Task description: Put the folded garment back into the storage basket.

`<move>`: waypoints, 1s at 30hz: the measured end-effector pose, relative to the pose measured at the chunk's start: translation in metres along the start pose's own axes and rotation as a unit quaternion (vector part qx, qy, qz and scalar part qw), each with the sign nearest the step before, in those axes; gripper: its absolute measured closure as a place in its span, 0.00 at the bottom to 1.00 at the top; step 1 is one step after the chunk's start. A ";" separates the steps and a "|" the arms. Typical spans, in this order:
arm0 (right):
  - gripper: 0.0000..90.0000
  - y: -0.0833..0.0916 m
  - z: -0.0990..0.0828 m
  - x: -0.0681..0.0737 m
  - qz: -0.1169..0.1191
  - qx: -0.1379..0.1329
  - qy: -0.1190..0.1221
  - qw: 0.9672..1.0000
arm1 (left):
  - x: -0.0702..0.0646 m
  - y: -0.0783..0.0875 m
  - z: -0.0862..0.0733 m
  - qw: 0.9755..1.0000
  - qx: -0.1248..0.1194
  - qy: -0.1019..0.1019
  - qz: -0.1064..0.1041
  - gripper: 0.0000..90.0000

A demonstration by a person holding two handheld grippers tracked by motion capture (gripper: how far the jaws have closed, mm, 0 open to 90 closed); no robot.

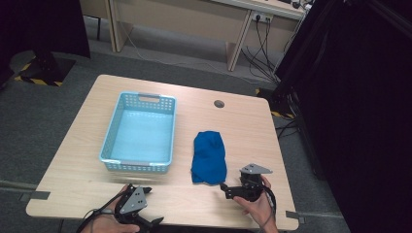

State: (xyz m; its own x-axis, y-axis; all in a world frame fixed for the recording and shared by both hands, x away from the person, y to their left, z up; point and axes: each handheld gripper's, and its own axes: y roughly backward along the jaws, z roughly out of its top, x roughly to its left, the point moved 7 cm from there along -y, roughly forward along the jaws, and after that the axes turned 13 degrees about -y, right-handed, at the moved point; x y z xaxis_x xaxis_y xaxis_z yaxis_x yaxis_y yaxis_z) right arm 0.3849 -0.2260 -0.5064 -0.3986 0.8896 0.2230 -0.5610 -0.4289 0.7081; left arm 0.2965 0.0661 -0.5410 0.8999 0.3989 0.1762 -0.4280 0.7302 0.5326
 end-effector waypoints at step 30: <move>0.04 -0.009 0.015 0.013 0.014 -0.001 0.011 1.000 | 0.000 0.000 0.000 1.000 0.000 0.000 0.000 0.00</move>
State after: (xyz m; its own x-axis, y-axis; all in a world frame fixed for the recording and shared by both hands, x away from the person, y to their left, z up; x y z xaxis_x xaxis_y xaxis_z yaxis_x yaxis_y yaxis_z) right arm 0.3960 -0.2087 -0.4995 -0.4308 0.8732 0.2280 -0.5503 -0.4544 0.7005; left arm 0.2964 0.0661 -0.5410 0.8997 0.3992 0.1765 -0.4283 0.7297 0.5329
